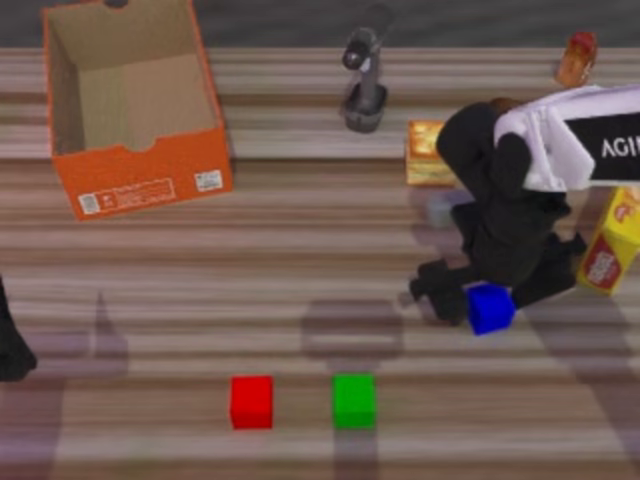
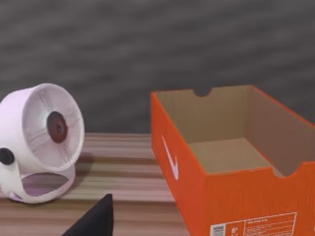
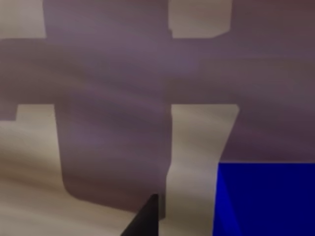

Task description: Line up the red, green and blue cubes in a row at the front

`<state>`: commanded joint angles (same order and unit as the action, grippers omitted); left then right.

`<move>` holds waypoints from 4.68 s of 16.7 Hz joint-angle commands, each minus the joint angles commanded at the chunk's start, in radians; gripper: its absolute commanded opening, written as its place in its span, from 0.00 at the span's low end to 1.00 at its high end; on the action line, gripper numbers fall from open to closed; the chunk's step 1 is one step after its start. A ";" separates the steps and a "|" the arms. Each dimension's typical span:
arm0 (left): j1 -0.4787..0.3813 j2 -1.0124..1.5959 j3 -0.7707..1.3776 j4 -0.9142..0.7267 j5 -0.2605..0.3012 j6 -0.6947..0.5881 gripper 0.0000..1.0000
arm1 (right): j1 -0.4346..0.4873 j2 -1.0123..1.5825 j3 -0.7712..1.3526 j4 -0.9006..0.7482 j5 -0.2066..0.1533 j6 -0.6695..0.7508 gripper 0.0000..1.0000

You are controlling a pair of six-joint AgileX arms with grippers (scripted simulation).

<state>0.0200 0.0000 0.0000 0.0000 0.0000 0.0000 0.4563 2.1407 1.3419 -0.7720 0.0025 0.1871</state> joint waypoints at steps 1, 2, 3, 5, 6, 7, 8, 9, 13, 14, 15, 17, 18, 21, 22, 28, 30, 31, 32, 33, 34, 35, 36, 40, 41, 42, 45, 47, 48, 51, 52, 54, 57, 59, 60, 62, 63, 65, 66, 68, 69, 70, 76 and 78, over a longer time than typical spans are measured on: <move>0.000 0.000 0.000 0.000 0.000 0.000 1.00 | 0.000 0.000 0.000 0.000 0.000 0.000 0.32; 0.000 0.000 0.000 0.000 0.000 0.000 1.00 | 0.000 0.000 0.000 0.000 0.000 0.000 0.25; 0.000 0.000 0.000 0.000 0.000 0.000 1.00 | 0.000 0.000 0.000 0.000 0.000 0.000 0.17; 0.000 0.000 0.000 0.000 0.000 0.000 1.00 | 0.000 0.000 0.000 0.000 0.000 0.000 0.02; 0.000 0.000 0.000 0.000 0.000 0.000 1.00 | 0.000 0.000 0.000 0.000 0.000 0.000 0.00; 0.000 0.000 0.000 0.000 0.000 0.000 1.00 | 0.000 0.000 0.000 0.000 0.000 0.000 0.00; 0.000 0.000 0.000 0.000 0.000 0.000 1.00 | 0.000 0.000 0.000 0.000 0.000 0.000 0.00; 0.000 0.000 0.000 0.000 0.000 0.000 1.00 | 0.000 0.000 0.000 0.000 0.000 0.000 0.00; 0.000 0.000 0.000 0.000 0.000 0.000 1.00 | 0.000 0.000 0.000 0.000 0.000 0.000 0.00; 0.000 0.000 0.000 0.000 0.000 0.000 1.00 | -0.002 -0.018 0.006 -0.007 0.003 -0.001 0.00; 0.000 0.000 0.000 0.000 0.000 0.000 1.00 | -0.002 -0.019 0.009 -0.010 0.003 -0.001 0.00; 0.000 0.000 0.000 0.000 0.000 0.000 1.00 | -0.001 -0.035 0.036 -0.049 0.003 0.000 0.00; 0.000 0.000 0.000 0.000 0.000 0.000 1.00 | -0.001 -0.049 0.055 -0.084 0.003 0.001 0.00; 0.000 0.000 0.000 0.000 0.000 0.000 1.00 | 0.004 -0.097 0.116 -0.209 0.002 -0.002 0.00; 0.000 0.000 0.000 0.000 0.000 0.000 1.00 | 0.006 -0.111 0.132 -0.234 0.002 -0.003 0.00; 0.000 0.000 0.000 0.000 0.000 0.000 1.00 | 0.003 -0.123 0.140 -0.249 0.002 0.000 0.00; 0.000 0.000 0.000 0.000 0.000 0.000 1.00 | 0.024 -0.137 0.126 -0.250 0.002 0.037 0.00; 0.000 0.000 0.000 0.000 0.000 0.000 1.00 | 0.042 -0.151 0.114 -0.251 0.003 0.071 0.00; 0.000 0.000 0.000 0.000 0.000 0.000 1.00 | 0.063 -0.167 0.098 -0.252 0.003 0.113 0.00; 0.000 0.000 0.000 0.000 0.000 0.000 1.00 | 0.086 -0.187 0.078 -0.253 0.004 0.161 0.00; 0.000 0.000 0.000 0.000 0.000 0.000 1.00 | 0.112 -0.208 0.056 -0.254 0.004 0.216 0.00; 0.000 0.000 0.000 0.000 0.000 0.000 1.00 | 0.140 -0.230 0.033 -0.255 0.005 0.274 0.00; 0.000 0.000 0.000 0.000 0.000 0.000 1.00 | 0.168 -0.252 0.010 -0.257 0.005 0.334 0.00; 0.000 0.000 0.000 0.000 0.000 0.000 1.00 | 0.266 -0.332 -0.067 -0.259 0.008 0.524 0.00; 0.000 0.000 0.000 0.000 0.000 0.000 1.00 | 0.281 -0.346 -0.079 -0.257 0.008 0.548 0.00; 0.000 0.000 0.000 0.000 0.000 0.000 1.00 | 0.289 -0.355 -0.086 -0.256 0.009 0.561 0.00; 0.000 0.000 0.000 0.000 0.000 0.000 1.00 | 0.291 -0.357 -0.087 -0.256 0.009 0.563 0.00; 0.000 0.000 0.000 0.000 0.000 0.000 1.00 | 0.286 -0.351 -0.086 -0.252 0.007 0.563 0.00; 0.000 0.000 0.000 0.000 0.000 0.000 1.00 | 0.286 -0.346 -0.095 -0.239 0.008 0.563 0.00; 0.000 0.000 0.000 0.000 0.000 0.000 1.00 | 0.286 -0.311 -0.151 -0.146 0.008 0.567 0.00; 0.000 0.000 0.000 0.000 0.000 0.000 1.00 | 0.287 -0.295 -0.174 -0.105 0.008 0.567 0.00; 0.000 0.000 0.000 0.000 0.000 0.000 1.00 | 0.291 -0.266 -0.218 -0.030 0.008 0.567 0.00; 0.000 0.000 0.000 0.000 0.000 0.000 1.00 | 0.294 -0.246 -0.247 0.014 0.009 0.568 0.00; 0.000 0.000 0.000 0.000 0.000 0.000 1.00 | 0.294 -0.246 -0.247 0.014 0.009 0.568 0.00; 0.000 0.000 0.000 0.000 0.000 0.000 1.00 | 0.294 -0.246 -0.247 0.014 0.009 0.568 0.00; 0.000 0.000 0.000 0.000 0.000 0.000 1.00 | 0.294 -0.246 -0.247 0.014 0.009 0.568 0.15; 0.000 0.000 0.000 0.000 0.000 0.000 1.00 | 0.294 -0.246 -0.247 0.014 0.009 0.568 0.23; 0.000 0.000 0.000 0.000 0.000 0.000 1.00 | 0.294 -0.246 -0.247 0.014 0.009 0.568 0.38; 0.000 0.000 0.000 0.000 0.000 0.000 1.00 | 0.294 -0.246 -0.247 0.014 0.009 0.568 0.45; 0.000 0.000 0.000 0.000 0.000 0.000 1.00 | 0.294 -0.246 -0.247 0.014 0.009 0.568 0.60; 0.000 0.000 0.000 0.000 0.000 0.000 1.00 | 0.294 -0.246 -0.247 0.014 0.009 0.568 0.68; 0.000 0.000 0.000 0.000 0.000 0.000 1.00 | 0.294 -0.246 -0.247 0.014 0.009 0.568 0.75; 0.000 0.000 0.000 0.000 0.000 0.000 1.00 | 0.294 -0.246 -0.247 0.014 0.009 0.568 1.00; 0.000 0.000 0.000 0.000 0.000 0.000 1.00 | 0.294 -0.246 -0.247 0.014 0.009 0.568 1.00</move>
<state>0.0200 0.0000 0.0000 0.0000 0.0000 0.0000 0.7504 1.8951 1.0954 -0.7576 0.0119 0.7551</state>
